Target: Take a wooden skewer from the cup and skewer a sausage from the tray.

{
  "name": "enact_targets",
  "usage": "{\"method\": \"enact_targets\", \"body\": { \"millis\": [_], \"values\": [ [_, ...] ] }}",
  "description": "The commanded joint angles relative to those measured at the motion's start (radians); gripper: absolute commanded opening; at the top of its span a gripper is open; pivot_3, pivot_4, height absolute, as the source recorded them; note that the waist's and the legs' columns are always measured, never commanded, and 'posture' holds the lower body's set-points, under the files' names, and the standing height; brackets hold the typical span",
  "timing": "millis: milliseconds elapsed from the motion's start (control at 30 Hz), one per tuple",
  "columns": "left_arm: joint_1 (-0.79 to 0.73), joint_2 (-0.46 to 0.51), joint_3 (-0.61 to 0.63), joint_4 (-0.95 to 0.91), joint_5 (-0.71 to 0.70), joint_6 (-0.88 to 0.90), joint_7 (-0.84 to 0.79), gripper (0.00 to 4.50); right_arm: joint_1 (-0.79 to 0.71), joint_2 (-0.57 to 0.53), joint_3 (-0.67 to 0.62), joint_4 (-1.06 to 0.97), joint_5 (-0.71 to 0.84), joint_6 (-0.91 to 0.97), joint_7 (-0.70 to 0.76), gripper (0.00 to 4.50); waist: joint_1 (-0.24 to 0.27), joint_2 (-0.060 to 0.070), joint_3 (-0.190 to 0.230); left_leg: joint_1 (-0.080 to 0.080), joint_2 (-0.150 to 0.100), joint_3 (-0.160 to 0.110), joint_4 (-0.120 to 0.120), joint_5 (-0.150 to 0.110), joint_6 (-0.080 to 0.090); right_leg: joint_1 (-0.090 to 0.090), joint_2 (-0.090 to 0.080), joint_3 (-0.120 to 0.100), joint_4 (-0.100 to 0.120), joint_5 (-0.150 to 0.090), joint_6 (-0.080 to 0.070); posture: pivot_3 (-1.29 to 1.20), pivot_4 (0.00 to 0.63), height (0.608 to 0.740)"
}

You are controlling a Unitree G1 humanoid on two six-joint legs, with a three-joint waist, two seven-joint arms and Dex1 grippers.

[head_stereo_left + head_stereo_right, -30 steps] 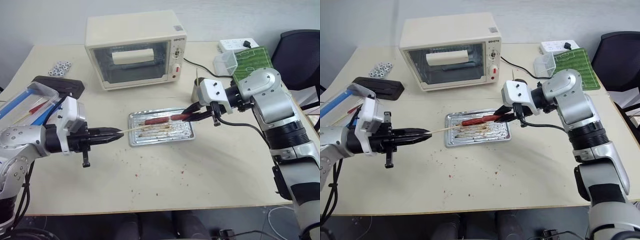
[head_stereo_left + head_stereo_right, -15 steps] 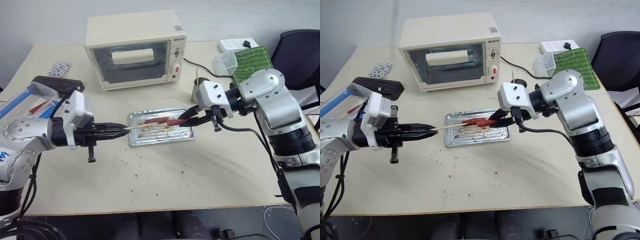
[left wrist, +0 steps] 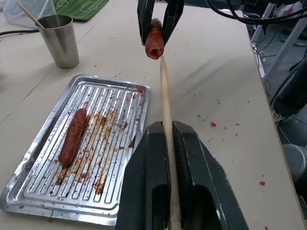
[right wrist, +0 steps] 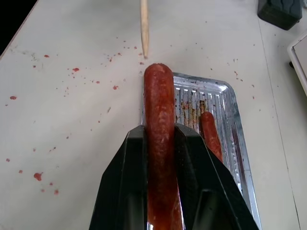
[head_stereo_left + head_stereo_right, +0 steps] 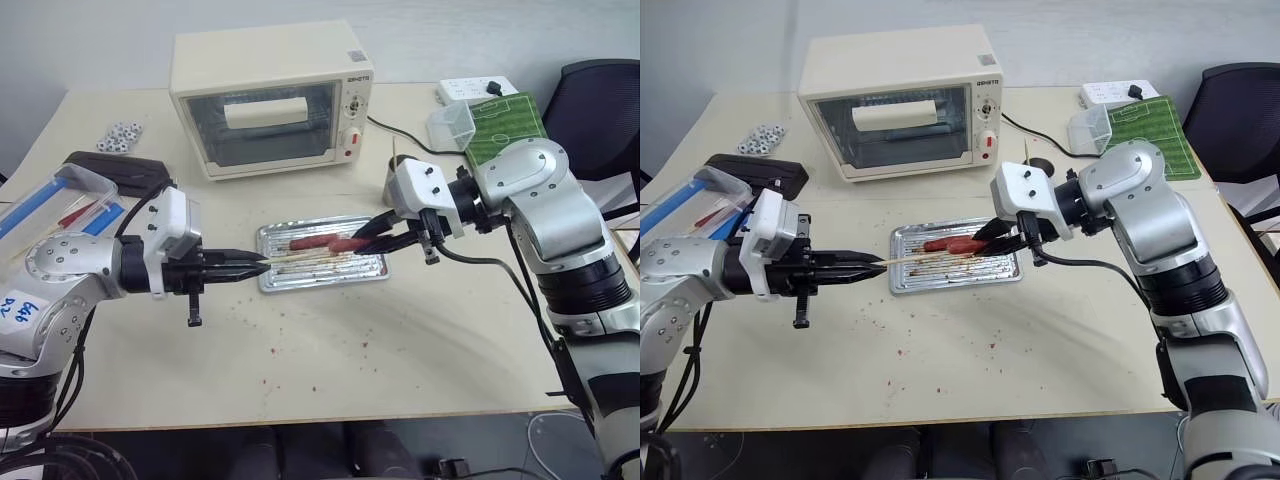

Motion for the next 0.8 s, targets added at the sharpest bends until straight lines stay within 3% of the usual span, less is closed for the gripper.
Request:
{"method": "enact_targets", "body": {
  "millis": [33,800],
  "values": [
    [-0.025,-0.007,0.003,-0.006,0.008,-0.020,0.001,0.00,-0.004,0.002,-0.011,-0.052,0.026,0.011,-0.006,0.80,0.000,0.000,0.000,0.000,0.000,0.000,0.000,0.000,0.000,0.000,0.000,0.000,0.000,0.000,0.000,0.00,0.150,0.740],
    [-0.021,-0.007,0.019,0.011,0.038,-0.034,-0.016,0.00,0.012,-0.008,-0.012,-0.053,0.017,0.004,-0.014,0.80,0.000,0.000,0.000,0.000,0.000,0.000,0.000,0.000,0.000,0.000,0.000,0.000,0.000,0.000,0.000,0.00,0.150,0.740]
  ]
}}
